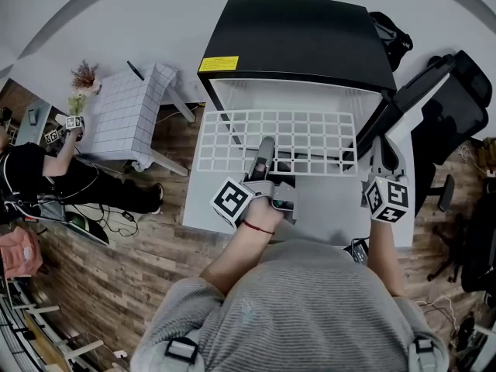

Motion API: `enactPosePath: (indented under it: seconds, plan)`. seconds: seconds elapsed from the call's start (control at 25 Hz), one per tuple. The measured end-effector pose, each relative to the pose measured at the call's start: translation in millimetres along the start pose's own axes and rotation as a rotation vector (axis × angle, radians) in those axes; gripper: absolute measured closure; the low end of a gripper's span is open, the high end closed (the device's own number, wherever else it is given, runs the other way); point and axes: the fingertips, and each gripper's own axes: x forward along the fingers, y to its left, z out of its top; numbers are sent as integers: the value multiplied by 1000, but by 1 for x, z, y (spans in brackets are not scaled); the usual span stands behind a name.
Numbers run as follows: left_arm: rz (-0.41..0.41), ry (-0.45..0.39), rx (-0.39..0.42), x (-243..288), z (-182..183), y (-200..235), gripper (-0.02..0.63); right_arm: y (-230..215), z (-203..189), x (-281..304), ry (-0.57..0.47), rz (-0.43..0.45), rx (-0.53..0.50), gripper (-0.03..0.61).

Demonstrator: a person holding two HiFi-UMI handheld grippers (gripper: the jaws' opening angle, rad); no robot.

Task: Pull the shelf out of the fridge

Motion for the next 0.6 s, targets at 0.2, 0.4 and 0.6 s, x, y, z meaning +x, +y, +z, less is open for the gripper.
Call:
enactPosePath:
  seconds: [0.2, 0.4, 0.6]
  plan:
    - [3, 7, -18, 1, -1, 2, 578, 1, 0, 1, -2, -1, -3, 565]
    - [23, 17, 22, -1, 3, 10, 578, 2, 0, 0, 3, -4, -9, 565]
    - [12, 11, 7, 1, 2, 6, 578, 1, 0, 0, 5, -4, -9, 565]
